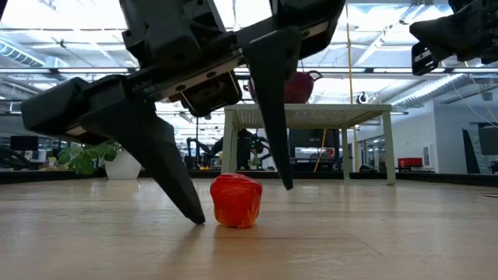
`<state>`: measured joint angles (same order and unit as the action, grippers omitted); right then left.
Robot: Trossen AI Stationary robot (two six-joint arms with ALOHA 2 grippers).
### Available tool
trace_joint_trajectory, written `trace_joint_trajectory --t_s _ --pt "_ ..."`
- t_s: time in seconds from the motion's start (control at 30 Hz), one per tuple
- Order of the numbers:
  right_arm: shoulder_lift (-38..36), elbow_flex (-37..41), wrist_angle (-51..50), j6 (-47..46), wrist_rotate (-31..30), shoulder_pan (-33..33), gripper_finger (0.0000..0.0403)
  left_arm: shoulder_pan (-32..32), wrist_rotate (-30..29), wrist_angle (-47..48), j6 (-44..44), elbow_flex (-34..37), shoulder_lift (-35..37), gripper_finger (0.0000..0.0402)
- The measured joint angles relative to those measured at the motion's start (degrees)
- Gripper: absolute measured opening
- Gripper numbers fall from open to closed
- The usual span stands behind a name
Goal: Pick & Place Fruit
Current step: Put the peach into the strainer bowl on the shelf
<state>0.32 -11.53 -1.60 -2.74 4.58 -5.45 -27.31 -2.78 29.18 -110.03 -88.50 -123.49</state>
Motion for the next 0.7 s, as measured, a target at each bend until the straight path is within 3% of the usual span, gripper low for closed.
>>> trace_joint_trajectory --t_s 0.5,0.7 --pt "-0.02 0.02 -0.01 0.35 0.0 0.02 0.0 0.03 0.32 1.23 0.3 -0.08 -0.17 0.0248" --pt "-0.02 0.01 0.02 0.41 0.0 0.02 0.0 0.02 0.15 1.28 0.32 -0.06 -0.23 0.019"
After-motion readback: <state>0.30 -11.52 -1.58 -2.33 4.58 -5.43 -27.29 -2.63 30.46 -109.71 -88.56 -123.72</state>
